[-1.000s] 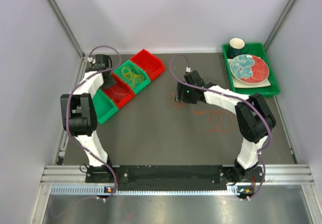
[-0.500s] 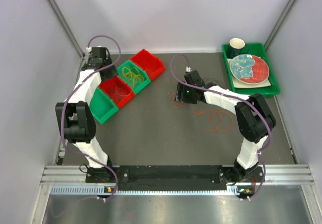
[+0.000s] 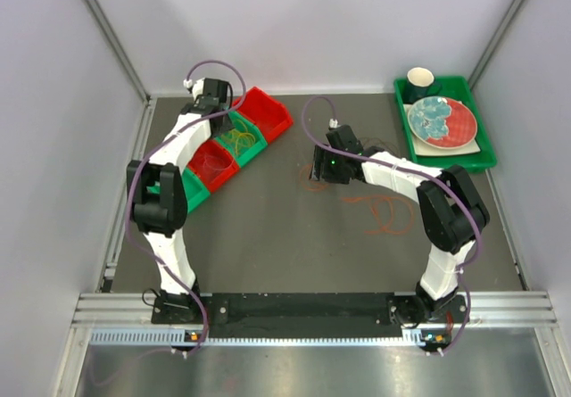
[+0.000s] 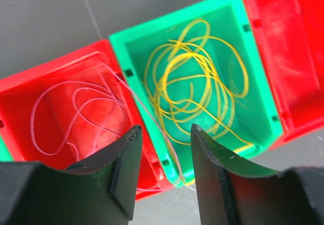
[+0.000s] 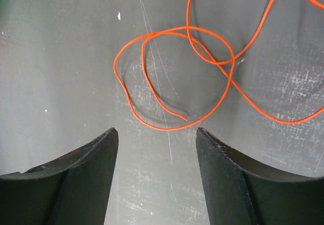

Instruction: Untangle the cables

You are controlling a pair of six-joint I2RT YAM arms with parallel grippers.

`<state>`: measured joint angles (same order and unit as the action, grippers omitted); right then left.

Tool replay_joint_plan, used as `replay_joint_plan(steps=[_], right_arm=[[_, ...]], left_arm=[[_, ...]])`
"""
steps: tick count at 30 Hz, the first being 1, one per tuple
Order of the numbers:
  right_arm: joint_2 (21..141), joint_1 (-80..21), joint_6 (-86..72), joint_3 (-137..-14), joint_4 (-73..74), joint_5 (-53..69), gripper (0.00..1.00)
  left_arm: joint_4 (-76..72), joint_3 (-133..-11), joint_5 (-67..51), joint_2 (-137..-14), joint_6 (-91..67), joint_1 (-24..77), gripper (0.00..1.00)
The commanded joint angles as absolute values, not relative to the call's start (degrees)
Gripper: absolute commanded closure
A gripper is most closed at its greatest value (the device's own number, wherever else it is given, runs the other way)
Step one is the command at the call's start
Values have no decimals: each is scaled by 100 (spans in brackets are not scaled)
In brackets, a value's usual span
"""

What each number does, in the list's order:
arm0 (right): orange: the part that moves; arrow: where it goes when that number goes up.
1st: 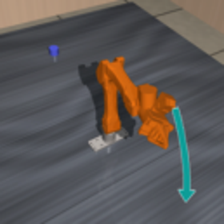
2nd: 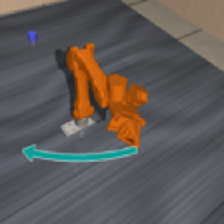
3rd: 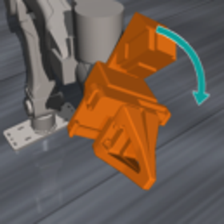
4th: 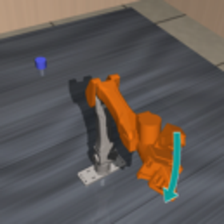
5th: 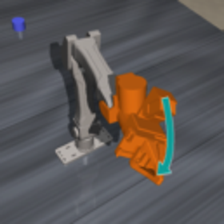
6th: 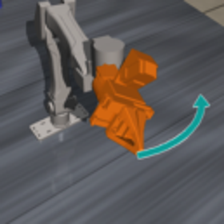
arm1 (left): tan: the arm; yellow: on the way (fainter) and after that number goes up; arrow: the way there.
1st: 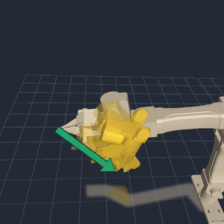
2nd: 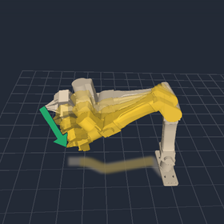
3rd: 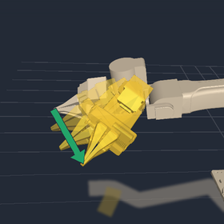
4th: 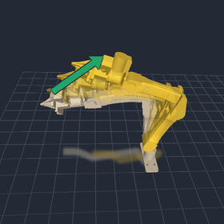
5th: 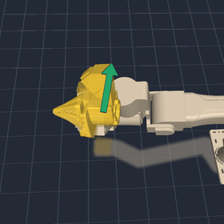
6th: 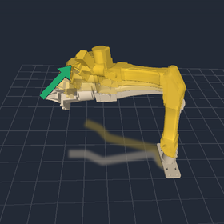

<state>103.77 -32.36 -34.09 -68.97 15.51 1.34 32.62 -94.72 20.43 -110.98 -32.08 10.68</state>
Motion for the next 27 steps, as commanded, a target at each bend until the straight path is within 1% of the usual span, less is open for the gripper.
replay_joint_plan(steps=[1, 14, 16, 18, 19, 21, 24, 25, 27], right_arm=[[10318, -3208, -3366, -6952, 1433, 105, 37], [10345, -3208, -3366, -6943, 1397, 141, 37], [10345, -3208, -3366, -6935, 1397, 141, 37], [10345, -3199, -3349, -6926, 1389, 141, 37], [10336, -3208, -3357, -6917, 1380, 141, 37], [10353, -3208, -3357, -6917, 1389, 141, 37], [10345, -3199, -3366, -6917, 1371, 149, 37], [10345, -3208, -3366, -6908, 1362, 158, 37], [10345, -3208, -3375, -6926, 1354, 176, 37]], left_arm=[[3085, -9589, 2522, -11206, -3322, 1143, 54], [3015, -9800, 2470, -11592, -3190, 1143, 59], [3041, -9817, 2478, -11610, -3225, 1143, 67], [3041, -9809, 2496, -11567, -3252, 1143, 72], [3050, -9800, 2540, -11523, -3252, 1143, 77], [3059, -9774, 2575, -11461, -3252, 1143, 80], [3059, -9747, 2628, -11329, -3191, 1143, 89], [3111, -9747, 2654, -11286, -3182, 1143, 93], [3190, -9738, 2829, -11206, -3208, 1143, 97]])
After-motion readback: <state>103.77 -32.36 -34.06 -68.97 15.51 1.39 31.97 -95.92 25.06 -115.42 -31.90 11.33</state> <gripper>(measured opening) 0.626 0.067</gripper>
